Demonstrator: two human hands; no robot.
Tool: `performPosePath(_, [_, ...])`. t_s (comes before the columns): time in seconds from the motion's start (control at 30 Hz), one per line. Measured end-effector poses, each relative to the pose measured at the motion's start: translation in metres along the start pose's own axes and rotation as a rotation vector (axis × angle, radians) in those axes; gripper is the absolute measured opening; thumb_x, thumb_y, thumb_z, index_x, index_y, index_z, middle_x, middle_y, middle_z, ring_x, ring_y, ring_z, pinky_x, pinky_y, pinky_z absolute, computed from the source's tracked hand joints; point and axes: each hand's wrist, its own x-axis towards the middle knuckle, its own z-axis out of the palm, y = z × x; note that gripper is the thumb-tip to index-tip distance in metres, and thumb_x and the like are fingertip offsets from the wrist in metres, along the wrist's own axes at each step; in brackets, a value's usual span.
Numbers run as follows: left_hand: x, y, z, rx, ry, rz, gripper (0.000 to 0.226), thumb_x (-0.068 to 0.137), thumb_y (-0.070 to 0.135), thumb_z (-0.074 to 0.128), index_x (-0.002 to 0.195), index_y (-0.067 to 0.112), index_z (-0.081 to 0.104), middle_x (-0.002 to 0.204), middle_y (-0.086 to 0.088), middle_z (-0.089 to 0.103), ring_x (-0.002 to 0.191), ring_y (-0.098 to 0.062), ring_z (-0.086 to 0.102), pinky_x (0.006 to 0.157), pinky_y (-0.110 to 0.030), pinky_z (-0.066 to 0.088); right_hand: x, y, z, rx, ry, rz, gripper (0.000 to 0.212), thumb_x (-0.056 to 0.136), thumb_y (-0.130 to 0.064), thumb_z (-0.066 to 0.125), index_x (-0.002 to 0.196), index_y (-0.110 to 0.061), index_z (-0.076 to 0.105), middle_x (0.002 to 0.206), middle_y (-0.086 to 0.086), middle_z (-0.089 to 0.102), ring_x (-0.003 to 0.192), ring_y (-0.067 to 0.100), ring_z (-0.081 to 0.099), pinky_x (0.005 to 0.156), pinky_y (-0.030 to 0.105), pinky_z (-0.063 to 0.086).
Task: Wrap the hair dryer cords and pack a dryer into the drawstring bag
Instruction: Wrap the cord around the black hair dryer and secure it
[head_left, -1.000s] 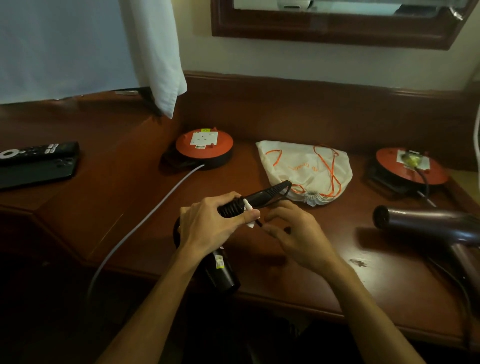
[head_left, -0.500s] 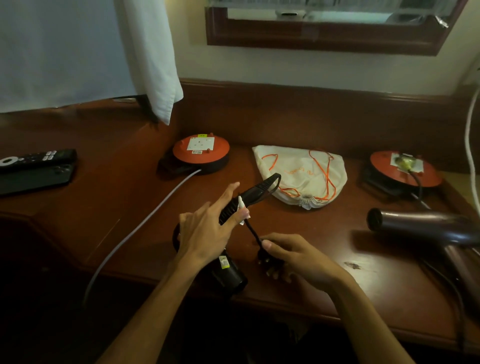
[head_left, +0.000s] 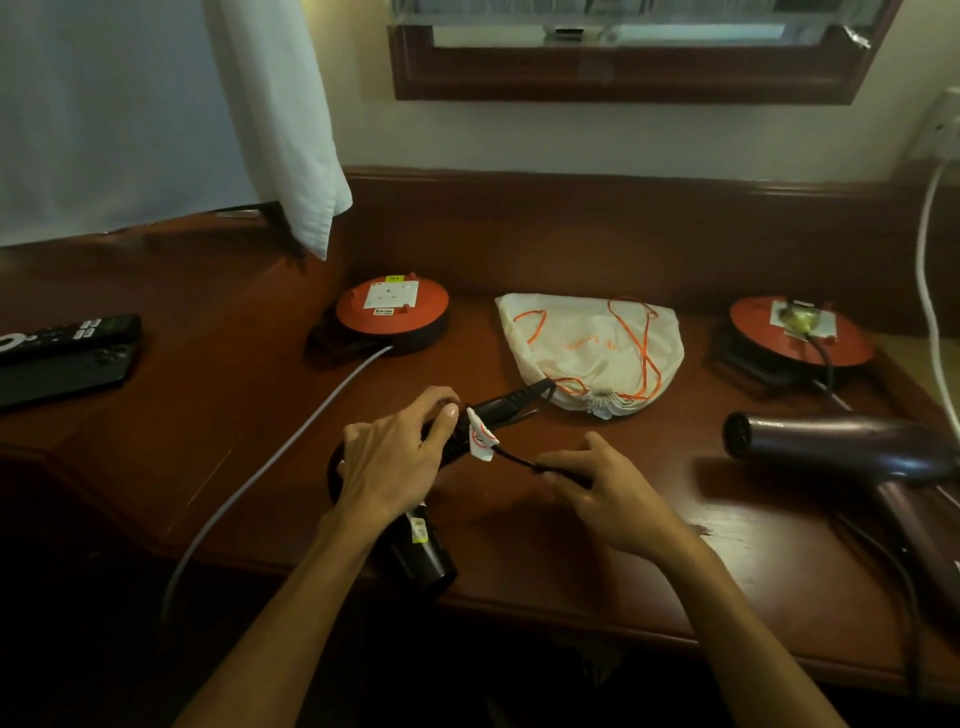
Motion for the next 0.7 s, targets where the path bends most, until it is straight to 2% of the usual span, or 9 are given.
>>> performPosePath(0.07, [0.002,-0.001,-0.002,0.033,-0.116,-0.001,0.057,0.093,0.079,0.010,0.142,0.060,0.032,0.111,0.014,0.070,0.113,-0.013,0.061,0.099,-0.041,0.027,-0.001,-0.004,0.007,-0.069,-0.023,-0.018,0.033,0.102,-0.031,0.057,0.134,-0.031,0.065,0.097,-0.004,0.044,0.089,0.016,0.052,0.076,0.030,0.041])
performPosePath(0.13, [0.005,0.001,-0.004,0.067,-0.192,0.000,0.077,0.078,0.095,0.008,0.146,0.062,0.024,0.113,0.013,0.067,0.116,-0.016,0.059,0.097,-0.044,0.027,-0.002,-0.008,0.013,-0.128,-0.038,-0.054,0.035,0.103,-0.031,0.054,0.138,-0.032,0.061,0.100,-0.003,0.042,0.093,0.019,0.049,0.079,0.037,0.046])
performPosePath(0.23, [0.007,0.008,-0.004,0.165,-0.224,-0.006,0.074,0.081,0.093,0.027,0.147,0.060,0.022,0.121,0.005,0.066,0.120,-0.025,0.058,0.100,-0.052,0.033,-0.005,-0.014,0.023,-0.228,-0.072,-0.129,0.036,0.104,-0.035,0.052,0.139,-0.036,0.059,0.105,-0.002,0.040,0.097,0.022,0.043,0.083,0.045,0.049])
performPosePath(0.33, [0.010,0.012,0.003,0.295,-0.311,0.081,0.060,0.092,0.080,0.030,0.148,0.061,0.017,0.119,-0.006,0.068,0.118,-0.034,0.060,0.103,-0.056,0.036,-0.009,-0.014,0.027,-0.280,-0.114,-0.151,0.036,0.104,-0.039,0.049,0.140,-0.039,0.056,0.111,-0.003,0.039,0.100,0.021,0.042,0.083,0.045,0.049])
performPosePath(0.4, [0.013,0.011,0.007,0.348,-0.365,0.120,0.051,0.097,0.073,0.030,0.147,0.061,0.023,0.119,-0.008,0.069,0.116,-0.035,0.061,0.103,-0.056,0.035,-0.011,-0.012,0.027,-0.278,-0.117,-0.154,0.036,0.104,-0.040,0.048,0.140,-0.041,0.055,0.115,-0.004,0.041,0.103,0.020,0.041,0.084,0.042,0.049])
performPosePath(0.47, [0.017,0.012,0.009,0.352,-0.386,0.122,0.045,0.099,0.069,0.031,0.142,0.057,0.036,0.117,-0.004,0.071,0.114,-0.032,0.062,0.102,-0.055,0.034,-0.012,-0.009,0.028,-0.269,-0.108,-0.160,0.037,0.104,-0.042,0.047,0.140,-0.041,0.055,0.120,-0.005,0.042,0.105,0.019,0.042,0.087,0.040,0.049])
performPosePath(0.53, [0.020,0.012,0.011,0.327,-0.361,0.121,0.042,0.096,0.072,0.033,0.127,0.051,0.051,0.107,0.002,0.073,0.109,-0.028,0.065,0.100,-0.053,0.036,-0.012,-0.006,0.028,-0.266,-0.091,-0.173,0.037,0.105,-0.044,0.045,0.140,-0.042,0.054,0.123,-0.005,0.043,0.106,0.020,0.044,0.090,0.038,0.046])
performPosePath(0.63, [0.028,0.012,0.009,0.288,-0.341,0.062,0.059,0.082,0.090,0.034,0.111,0.046,0.060,0.110,0.010,0.073,0.108,-0.020,0.065,0.102,-0.049,0.034,-0.009,0.005,0.024,-0.269,-0.041,-0.178,0.037,0.104,-0.046,0.044,0.141,-0.044,0.052,0.125,-0.005,0.043,0.107,0.020,0.047,0.091,0.036,0.044])
performPosePath(0.7, [0.033,0.011,0.006,0.249,-0.305,0.005,0.072,0.070,0.100,0.030,0.104,0.047,0.062,0.107,0.011,0.073,0.106,-0.017,0.064,0.098,-0.043,0.032,-0.007,0.010,0.020,-0.243,0.011,-0.204,0.039,0.104,-0.045,0.046,0.143,-0.047,0.049,0.124,-0.006,0.044,0.107,0.019,0.047,0.088,0.036,0.043])
